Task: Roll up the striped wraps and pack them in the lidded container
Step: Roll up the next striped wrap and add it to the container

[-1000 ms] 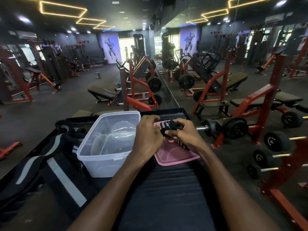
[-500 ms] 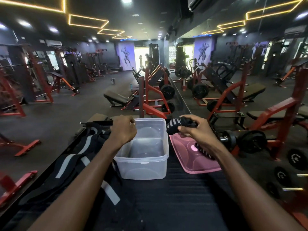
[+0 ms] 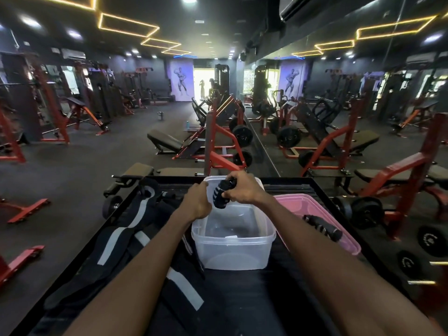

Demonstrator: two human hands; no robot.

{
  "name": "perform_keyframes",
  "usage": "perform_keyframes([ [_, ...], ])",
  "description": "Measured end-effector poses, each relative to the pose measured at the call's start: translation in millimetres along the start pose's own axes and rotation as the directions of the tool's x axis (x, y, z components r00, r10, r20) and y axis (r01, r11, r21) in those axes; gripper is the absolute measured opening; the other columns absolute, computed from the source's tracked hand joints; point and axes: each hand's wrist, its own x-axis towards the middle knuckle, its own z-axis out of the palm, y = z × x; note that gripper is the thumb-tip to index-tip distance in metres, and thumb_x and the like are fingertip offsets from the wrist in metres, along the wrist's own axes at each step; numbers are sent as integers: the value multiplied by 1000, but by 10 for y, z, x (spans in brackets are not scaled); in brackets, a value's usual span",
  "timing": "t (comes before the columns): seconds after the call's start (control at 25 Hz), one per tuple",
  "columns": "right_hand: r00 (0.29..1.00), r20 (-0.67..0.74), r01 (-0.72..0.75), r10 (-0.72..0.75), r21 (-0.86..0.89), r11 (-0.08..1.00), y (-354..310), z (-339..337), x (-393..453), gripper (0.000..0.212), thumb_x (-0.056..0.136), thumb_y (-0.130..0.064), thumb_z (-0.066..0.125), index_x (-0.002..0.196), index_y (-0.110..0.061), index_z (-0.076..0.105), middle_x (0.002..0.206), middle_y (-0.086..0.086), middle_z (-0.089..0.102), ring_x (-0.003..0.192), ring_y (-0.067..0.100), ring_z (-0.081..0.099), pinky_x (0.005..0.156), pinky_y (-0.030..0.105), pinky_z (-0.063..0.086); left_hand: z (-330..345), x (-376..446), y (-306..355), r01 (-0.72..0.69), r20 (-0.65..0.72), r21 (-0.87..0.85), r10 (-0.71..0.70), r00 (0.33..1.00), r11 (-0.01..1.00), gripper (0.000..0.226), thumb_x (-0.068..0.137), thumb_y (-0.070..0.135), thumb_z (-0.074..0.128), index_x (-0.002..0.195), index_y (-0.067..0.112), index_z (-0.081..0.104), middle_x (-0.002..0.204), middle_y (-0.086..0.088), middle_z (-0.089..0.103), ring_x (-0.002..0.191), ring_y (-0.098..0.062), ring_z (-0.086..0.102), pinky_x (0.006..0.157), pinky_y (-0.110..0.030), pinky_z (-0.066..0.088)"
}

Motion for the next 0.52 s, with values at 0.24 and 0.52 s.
perform_keyframes([
  [0.24,993,111,-8,29,-181,984,-37,263,221,22,75,-6,71,96,-2,65,95,17,68,85,29,66,78,46,59,94,-58,-63,-26,-2,-94,26,1000,995,51,86,6,60,133,-5,42,139,-24,41,127,-38,46,100,-37,39],
  [0.52,989,140,-11,54,-293,956,-73,522,217,16,78,-8,72,93,-5,66,98,16,67,86,30,64,66,31,45,134,-76,-87,-23,-11,-126,22,1000,992,56,87,8,62,137,-3,40,142,-20,36,126,-40,48,100,-40,40],
])
